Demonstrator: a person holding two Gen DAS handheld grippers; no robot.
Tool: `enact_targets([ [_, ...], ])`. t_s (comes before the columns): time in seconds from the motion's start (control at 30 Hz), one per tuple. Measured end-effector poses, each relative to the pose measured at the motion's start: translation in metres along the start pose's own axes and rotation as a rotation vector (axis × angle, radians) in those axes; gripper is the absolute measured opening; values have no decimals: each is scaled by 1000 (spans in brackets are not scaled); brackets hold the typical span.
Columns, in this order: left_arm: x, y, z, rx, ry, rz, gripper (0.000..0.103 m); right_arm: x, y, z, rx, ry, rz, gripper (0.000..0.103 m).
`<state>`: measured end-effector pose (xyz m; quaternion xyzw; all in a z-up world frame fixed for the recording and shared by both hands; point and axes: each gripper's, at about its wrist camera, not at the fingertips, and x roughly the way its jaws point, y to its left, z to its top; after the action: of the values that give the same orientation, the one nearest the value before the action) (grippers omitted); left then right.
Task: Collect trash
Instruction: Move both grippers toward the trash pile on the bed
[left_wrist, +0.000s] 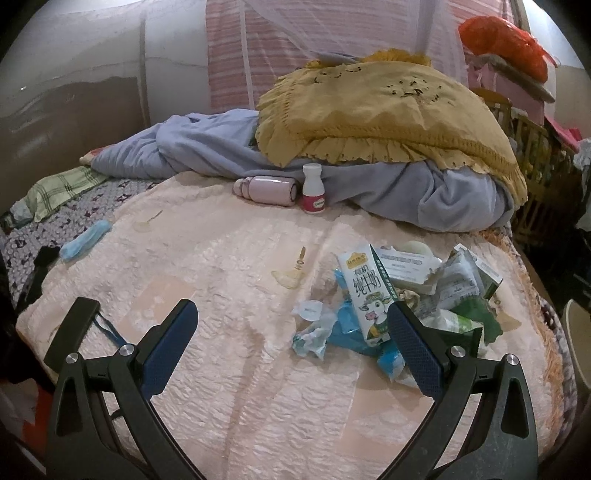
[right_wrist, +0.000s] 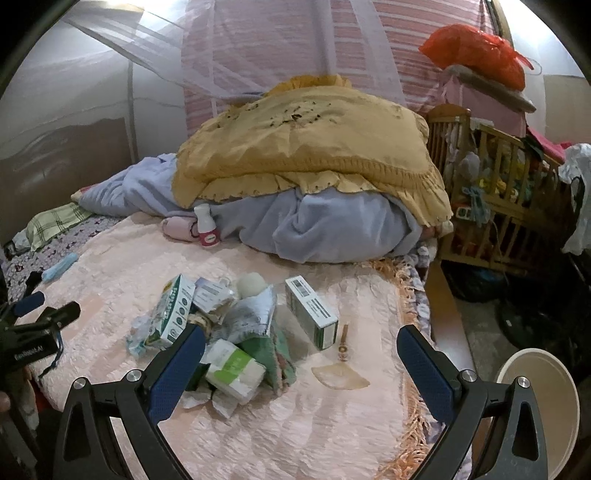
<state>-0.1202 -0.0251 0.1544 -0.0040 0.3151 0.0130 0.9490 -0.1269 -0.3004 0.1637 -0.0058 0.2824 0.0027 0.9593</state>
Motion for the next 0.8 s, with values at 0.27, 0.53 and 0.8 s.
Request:
enact_targets([
  [0.27,9,8,-1,-7,30,-20,102,10,-4,-11,-20,53,23,99],
  [0.53,17,6,2,-7,48,-28,102,23,2,-18,-37,91,59,93],
  [0.8,34,-3,8,-4,83,-42,102,40,-11,-12,-12,127,59,93],
])
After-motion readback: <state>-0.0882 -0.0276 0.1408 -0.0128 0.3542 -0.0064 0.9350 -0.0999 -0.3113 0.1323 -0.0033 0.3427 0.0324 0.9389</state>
